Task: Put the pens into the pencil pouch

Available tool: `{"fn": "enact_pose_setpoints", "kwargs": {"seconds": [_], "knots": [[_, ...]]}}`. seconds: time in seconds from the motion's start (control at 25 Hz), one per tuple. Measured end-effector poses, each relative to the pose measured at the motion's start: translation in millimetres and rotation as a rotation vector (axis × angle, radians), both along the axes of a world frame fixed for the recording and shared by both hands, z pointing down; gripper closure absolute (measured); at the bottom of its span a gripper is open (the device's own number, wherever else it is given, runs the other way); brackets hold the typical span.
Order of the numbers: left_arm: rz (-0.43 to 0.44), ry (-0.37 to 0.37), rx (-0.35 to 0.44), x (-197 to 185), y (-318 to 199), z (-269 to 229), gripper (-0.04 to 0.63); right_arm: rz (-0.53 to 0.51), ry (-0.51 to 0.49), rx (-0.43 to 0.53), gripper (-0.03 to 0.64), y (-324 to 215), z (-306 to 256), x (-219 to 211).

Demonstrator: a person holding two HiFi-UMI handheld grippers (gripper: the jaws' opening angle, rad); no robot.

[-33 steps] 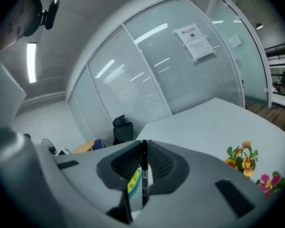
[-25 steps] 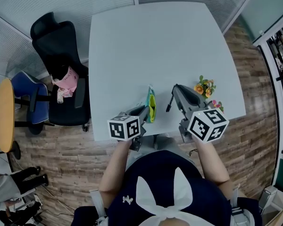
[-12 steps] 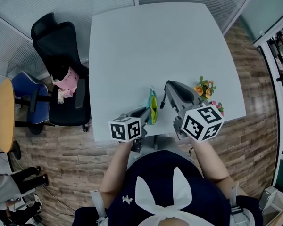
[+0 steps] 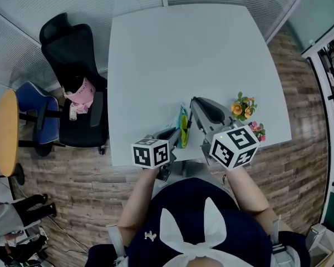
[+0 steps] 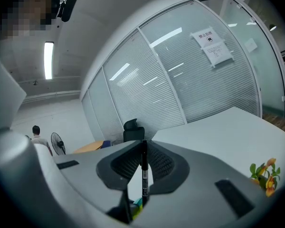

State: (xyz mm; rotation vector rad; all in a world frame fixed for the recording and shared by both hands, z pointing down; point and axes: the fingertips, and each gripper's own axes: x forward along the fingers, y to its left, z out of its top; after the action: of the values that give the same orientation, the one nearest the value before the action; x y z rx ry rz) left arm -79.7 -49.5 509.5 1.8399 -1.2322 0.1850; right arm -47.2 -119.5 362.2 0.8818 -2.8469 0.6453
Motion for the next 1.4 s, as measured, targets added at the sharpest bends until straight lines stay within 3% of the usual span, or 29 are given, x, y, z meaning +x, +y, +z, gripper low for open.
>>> {"fn": "enact_pose_setpoints", "kwargs": {"seconds": [0.8,1.08,1.4], "knots": [[0.025,0.007,0.007,9,-5,-7,0.549,-0.014,0.039,-0.012,0.568,-2,27,1],[0.026,0.005,0.008,9,-5,-8,0.549,-0.034,0.114,0.029,0.568,8,40,4],[0.021,0.005,0.011,6,-8,-8,0.549,-0.043,0.146,0.005,0.569,18,56,8]]}}
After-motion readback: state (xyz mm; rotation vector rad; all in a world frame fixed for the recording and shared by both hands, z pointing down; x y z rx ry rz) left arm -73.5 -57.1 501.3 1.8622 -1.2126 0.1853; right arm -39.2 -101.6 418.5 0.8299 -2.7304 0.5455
